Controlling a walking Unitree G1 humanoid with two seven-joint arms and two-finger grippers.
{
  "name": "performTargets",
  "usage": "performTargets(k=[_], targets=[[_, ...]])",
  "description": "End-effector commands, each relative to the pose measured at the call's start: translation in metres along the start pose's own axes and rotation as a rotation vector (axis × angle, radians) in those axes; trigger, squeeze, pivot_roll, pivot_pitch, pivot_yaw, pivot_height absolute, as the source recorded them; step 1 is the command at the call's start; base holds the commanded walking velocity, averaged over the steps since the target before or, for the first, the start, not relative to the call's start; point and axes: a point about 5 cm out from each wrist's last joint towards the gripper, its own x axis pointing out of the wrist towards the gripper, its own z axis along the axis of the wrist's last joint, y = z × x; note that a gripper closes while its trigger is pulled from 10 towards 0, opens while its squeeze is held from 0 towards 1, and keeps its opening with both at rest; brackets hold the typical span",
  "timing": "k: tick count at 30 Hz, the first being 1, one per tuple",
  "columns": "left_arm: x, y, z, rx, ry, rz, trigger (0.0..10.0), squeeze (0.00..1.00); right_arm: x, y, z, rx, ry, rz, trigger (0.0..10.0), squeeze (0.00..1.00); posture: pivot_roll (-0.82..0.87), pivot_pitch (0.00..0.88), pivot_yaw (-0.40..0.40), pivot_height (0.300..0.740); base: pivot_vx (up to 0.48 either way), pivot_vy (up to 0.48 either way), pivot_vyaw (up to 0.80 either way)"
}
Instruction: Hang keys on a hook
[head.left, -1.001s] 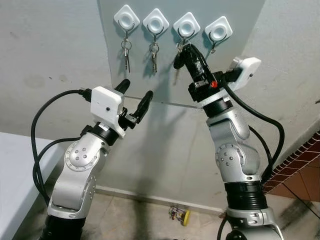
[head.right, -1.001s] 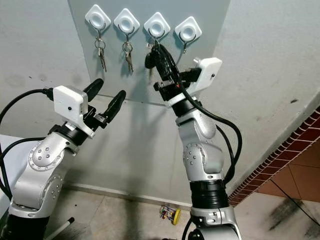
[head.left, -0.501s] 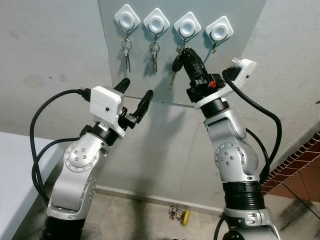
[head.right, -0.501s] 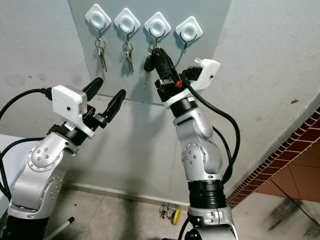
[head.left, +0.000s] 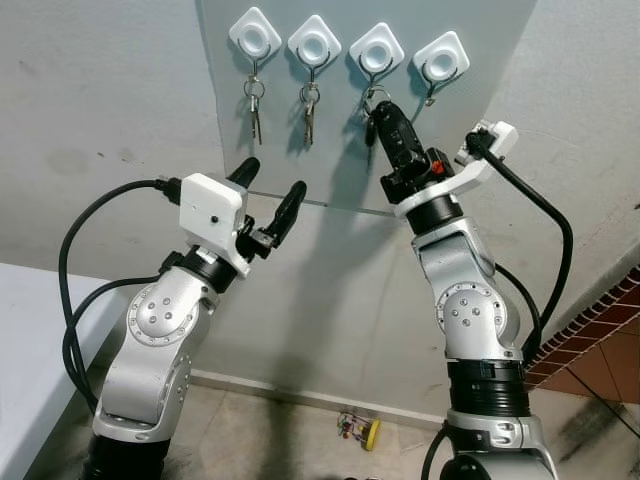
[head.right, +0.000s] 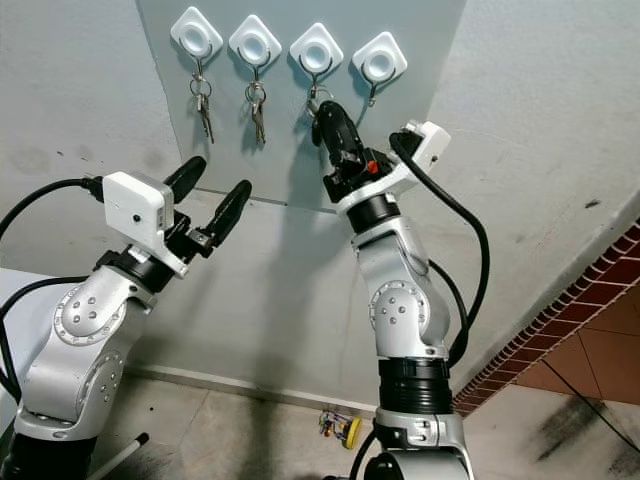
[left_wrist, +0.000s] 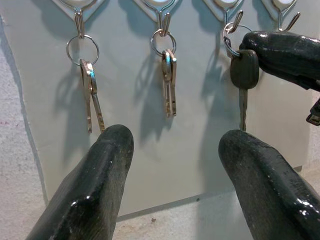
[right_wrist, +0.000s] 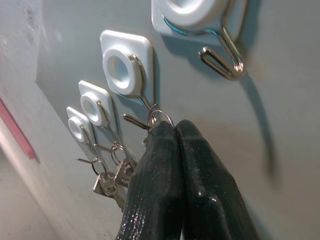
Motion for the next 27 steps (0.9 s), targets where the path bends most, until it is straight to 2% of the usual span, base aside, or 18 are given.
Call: performTargets(k=[1, 2, 3, 19, 23, 27], targets=[[-0.001, 0.000, 0.003, 0.014, -0.002, 0.008, 10.0, 0.00, -0.001, -0.003, -0.002, 0.015, 0.014, -0.017, 10.0, 0.00, -0.04, 0.110, -0.044, 0.740, 0.000, 0.000, 0.00], [-0.001, 0.000, 0.003, 0.014, -0.002, 0.008, 10.0, 0.00, -0.002, -0.003, -0.002, 0.015, 0.015, -0.015, 10.0, 0.00, -0.04, 0.110, -0.044, 0.740, 0.000, 0.000, 0.00], [-0.001, 0.000, 0.003, 0.014, -0.002, 0.010, 10.0, 0.00, -0.003, -0.003, -0.003, 0.014, 0.016, -0.013, 10.0, 1.00, -0.04, 0.111, -0.043, 0.740, 0.000, 0.000, 0.00], [-0.001, 0.004, 0.002, 0.036, 0.002, 0.032, 10.0, 0.00, -0.008, -0.008, -0.006, -0.036, 0.028, -0.021, 10.0, 1.00, -0.04, 0.105, -0.045, 0.740, 0.000, 0.000, 0.00], [-0.004, 0.008, -0.004, 0.038, 0.022, 0.070, 10.0, 0.00, -0.018, -0.014, -0.016, -0.154, 0.081, -0.021, 10.0, 1.00, -0.04, 0.102, -0.046, 0.740, 0.000, 0.000, 0.00], [-0.007, 0.010, -0.014, 0.042, 0.053, 0.110, 10.0, 0.00, -0.029, -0.022, -0.027, -0.208, 0.133, -0.024, 10.0, 1.00, -0.05, 0.102, -0.043, 0.740, 0.000, 0.000, 0.00]])
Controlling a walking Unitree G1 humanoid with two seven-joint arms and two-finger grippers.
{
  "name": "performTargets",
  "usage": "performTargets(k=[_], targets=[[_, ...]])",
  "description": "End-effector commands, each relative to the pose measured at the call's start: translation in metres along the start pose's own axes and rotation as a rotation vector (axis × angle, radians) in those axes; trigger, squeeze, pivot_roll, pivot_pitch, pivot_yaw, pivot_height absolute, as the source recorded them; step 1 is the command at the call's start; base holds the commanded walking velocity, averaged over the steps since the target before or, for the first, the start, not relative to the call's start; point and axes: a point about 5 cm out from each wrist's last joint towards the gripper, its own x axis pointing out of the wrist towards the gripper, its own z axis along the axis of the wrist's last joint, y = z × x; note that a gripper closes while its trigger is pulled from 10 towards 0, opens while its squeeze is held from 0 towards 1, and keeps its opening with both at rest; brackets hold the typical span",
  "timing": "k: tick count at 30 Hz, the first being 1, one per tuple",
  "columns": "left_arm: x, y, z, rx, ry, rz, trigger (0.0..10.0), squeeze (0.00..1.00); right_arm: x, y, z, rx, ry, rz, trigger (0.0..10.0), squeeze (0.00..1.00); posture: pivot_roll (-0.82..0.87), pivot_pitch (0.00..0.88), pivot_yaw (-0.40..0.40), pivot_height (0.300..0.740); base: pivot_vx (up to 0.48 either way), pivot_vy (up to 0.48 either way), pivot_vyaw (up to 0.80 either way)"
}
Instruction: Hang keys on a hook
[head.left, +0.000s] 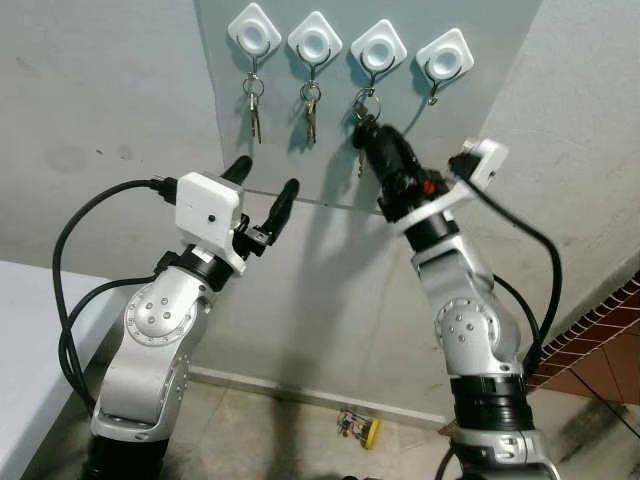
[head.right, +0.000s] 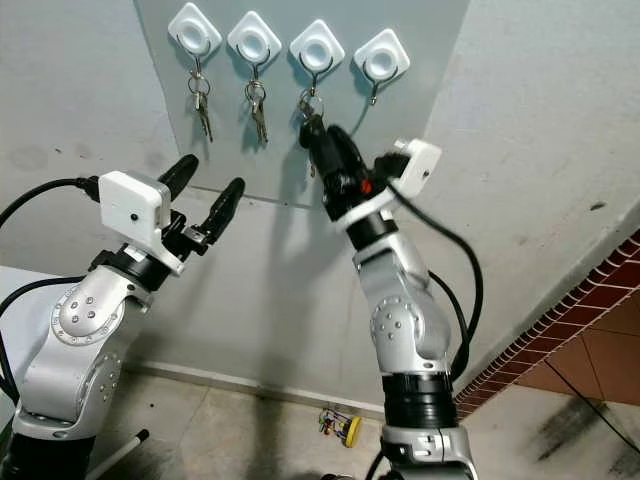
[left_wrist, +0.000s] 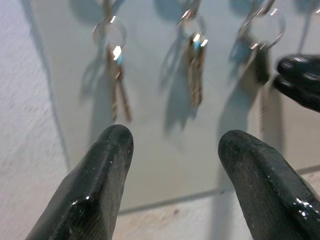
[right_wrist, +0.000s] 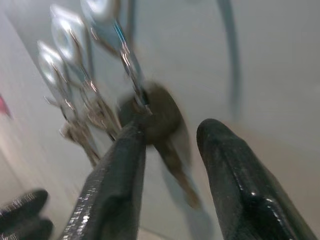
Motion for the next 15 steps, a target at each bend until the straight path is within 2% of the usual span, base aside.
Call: performTargets(k=[1, 6, 8, 10, 11, 12, 15], targets=[[-0.005, 0.002, -0.015, 0.018, 0.048, 0.050, 10.0, 0.00, -0.010, -0.007, -0.017, -0.052, 0.073, -0.012, 10.0, 1.00, -0.05, 0.101, -0.043, 0.740, 0.000, 0.000, 0.00], [-0.011, 0.002, -0.038, 0.019, 0.112, 0.091, 10.0, 0.00, -0.024, -0.016, -0.040, -0.121, 0.159, -0.031, 10.0, 1.00, -0.05, 0.101, -0.043, 0.740, 0.000, 0.000, 0.00], [-0.018, 0.003, -0.061, 0.012, 0.184, 0.132, 10.0, 0.00, -0.034, -0.025, -0.057, -0.159, 0.225, -0.049, 10.0, 1.00, -0.05, 0.096, -0.041, 0.740, 0.000, 0.000, 0.00], [-0.022, 0.003, -0.075, 0.040, 0.235, 0.150, 10.0, 0.00, -0.041, -0.031, -0.067, -0.182, 0.270, -0.075, 10.0, 1.00, -0.05, 0.096, -0.041, 0.740, 0.000, 0.000, 0.00], [-0.028, 0.003, -0.089, -0.001, 0.279, 0.188, 10.0, 0.00, -0.049, -0.035, -0.077, -0.222, 0.308, -0.082, 10.0, 1.00, -0.05, 0.093, -0.042, 0.740, 0.000, 0.000, 0.00], [-0.031, 0.002, -0.098, 0.000, 0.313, 0.196, 10.0, 0.00, -0.054, -0.037, -0.084, -0.239, 0.332, -0.090, 10.0, 1.00, -0.06, 0.090, -0.040, 0.740, 0.000, 0.000, 0.00], [-0.042, -0.005, -0.120, 0.053, 0.384, 0.172, 10.0, 0.00, -0.071, -0.047, -0.101, -0.260, 0.408, -0.127, 10.0, 1.00, -0.05, 0.085, -0.044, 0.740, 0.000, 0.000, 0.00]])
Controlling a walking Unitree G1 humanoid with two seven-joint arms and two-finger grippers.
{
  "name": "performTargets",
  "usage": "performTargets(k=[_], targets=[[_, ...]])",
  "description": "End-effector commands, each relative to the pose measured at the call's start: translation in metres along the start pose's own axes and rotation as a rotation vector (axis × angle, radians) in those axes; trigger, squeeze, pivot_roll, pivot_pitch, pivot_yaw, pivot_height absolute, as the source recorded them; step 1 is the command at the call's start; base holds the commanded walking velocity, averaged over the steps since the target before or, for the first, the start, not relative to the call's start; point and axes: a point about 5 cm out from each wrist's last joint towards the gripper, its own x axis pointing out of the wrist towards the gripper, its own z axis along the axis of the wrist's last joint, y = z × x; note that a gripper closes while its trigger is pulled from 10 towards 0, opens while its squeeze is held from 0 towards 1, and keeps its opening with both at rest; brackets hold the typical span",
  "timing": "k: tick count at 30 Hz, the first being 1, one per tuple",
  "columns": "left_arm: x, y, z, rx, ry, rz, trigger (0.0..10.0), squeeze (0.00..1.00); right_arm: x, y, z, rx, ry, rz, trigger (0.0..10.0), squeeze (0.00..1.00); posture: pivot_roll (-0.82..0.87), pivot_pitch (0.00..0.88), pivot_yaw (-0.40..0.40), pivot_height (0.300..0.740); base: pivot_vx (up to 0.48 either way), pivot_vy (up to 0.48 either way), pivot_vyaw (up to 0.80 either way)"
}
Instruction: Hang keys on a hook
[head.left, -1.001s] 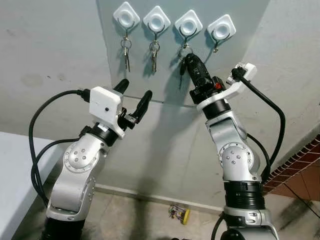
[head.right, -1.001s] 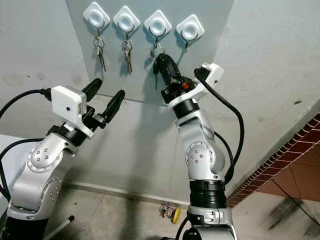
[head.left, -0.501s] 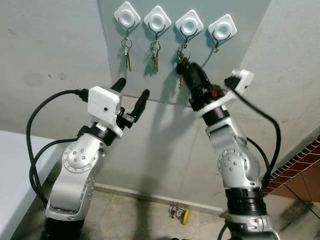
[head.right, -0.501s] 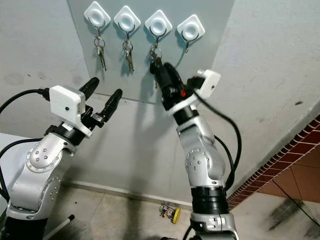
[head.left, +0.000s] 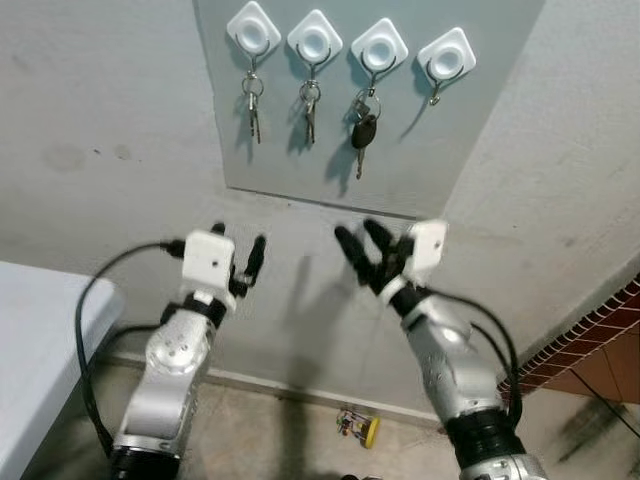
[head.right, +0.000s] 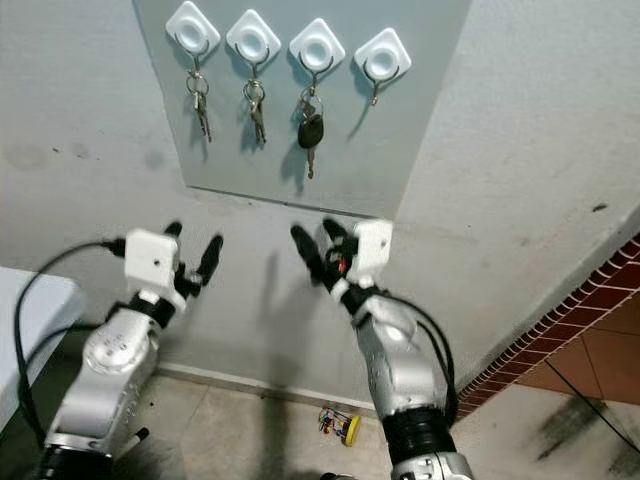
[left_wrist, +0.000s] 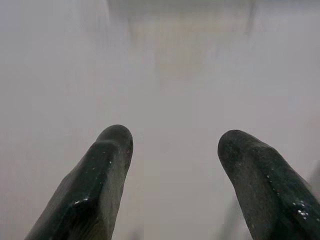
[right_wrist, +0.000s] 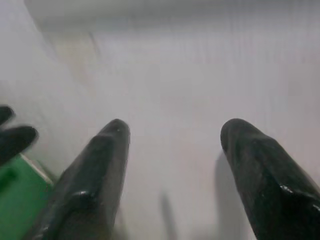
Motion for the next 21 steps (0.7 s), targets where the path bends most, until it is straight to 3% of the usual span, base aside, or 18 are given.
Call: performTargets(k=[1, 2, 4, 5, 7, 8, 9, 10, 11, 13, 14, 16, 21], targets=[[-0.007, -0.009, -0.030, -0.047, 0.089, -0.033, 10.0, 0.00, -0.013, -0.008, -0.028, -0.061, 0.115, -0.033, 10.0, 1.00, -0.06, 0.082, -0.041, 0.740, 0.000, 0.000, 0.00], [-0.008, -0.010, -0.038, -0.087, 0.121, -0.041, 10.0, 0.00, -0.016, -0.010, -0.035, -0.080, 0.144, -0.039, 10.0, 1.00, -0.06, 0.082, -0.041, 0.740, 0.000, 0.000, 0.00], [-0.011, -0.014, -0.052, -0.089, 0.173, -0.049, 10.0, 0.00, -0.023, -0.014, -0.049, -0.083, 0.211, -0.059, 10.0, 1.00, -0.06, 0.078, -0.045, 0.740, 0.000, 0.000, 0.00], [-0.015, -0.019, -0.069, -0.134, 0.224, -0.054, 10.0, 0.00, -0.036, -0.020, -0.069, -0.040, 0.303, -0.109, 10.0, 1.00, -0.06, 0.070, -0.046, 0.740, 0.000, 0.000, 0.00], [-0.022, -0.022, -0.090, -0.187, 0.318, -0.044, 10.0, 0.00, -0.051, -0.023, -0.086, -0.082, 0.395, -0.129, 10.0, 1.00, -0.06, 0.067, -0.046, 0.740, 0.000, 0.000, 0.00], [-0.025, -0.024, -0.097, -0.155, 0.357, -0.053, 10.0, 0.00, -0.057, -0.025, -0.092, -0.061, 0.429, -0.150, 10.0, 0.91, -0.06, 0.059, -0.047, 0.740, 0.000, 0.000, 0.00], [-0.025, -0.024, -0.097, -0.155, 0.357, -0.053, 10.0, 0.00, -0.057, -0.025, -0.092, -0.061, 0.429, -0.150, 10.0, 0.91, -0.06, 0.059, -0.047, 0.740, 0.000, 0.000, 0.00], [-0.028, -0.026, -0.104, -0.125, 0.389, -0.065, 10.0, 0.00, -0.063, -0.026, -0.098, -0.074, 0.467, -0.167, 10.0, 0.16, -0.07, 0.057, -0.046, 0.740, 0.000, 0.000, 0.00], [-0.037, -0.029, -0.117, -0.122, 0.449, -0.077, 10.0, 0.00, -0.076, -0.028, -0.110, -0.070, 0.537, -0.191, 10.0, 0.00, -0.07, 0.048, -0.045, 0.740, 0.000, 0.000, 0.00], [-0.040, -0.029, -0.121, -0.127, 0.467, -0.076, 10.0, 0.00, -0.079, -0.028, -0.113, -0.066, 0.555, -0.197, 10.0, 0.00, -0.07, 0.048, -0.045, 0.740, 0.000, 0.000, 0.00], [-0.048, -0.030, -0.131, -0.165, 0.525, -0.058, 10.0, 0.00, -0.093, -0.031, -0.123, -0.036, 0.613, -0.242, 10.0, 0.00, -0.08, 0.040, -0.041, 0.740, 0.000, 0.000, 0.00], [-0.053, -0.031, -0.137, -0.180, 0.558, -0.052, 10.0, 0.00, -0.100, -0.032, -0.128, -0.015, 0.642, -0.269, 10.0, 0.00, -0.08, 0.040, -0.041, 0.740, 0.000, 0.000, 0.00], [-0.065, -0.034, -0.148, -0.132, 0.631, -0.061, 10.0, 0.00, -0.112, -0.031, -0.138, -0.038, 0.708, -0.286, 10.0, 0.00, -0.09, 0.026, -0.038, 0.740, 0.000, 0.000, 0.00]])
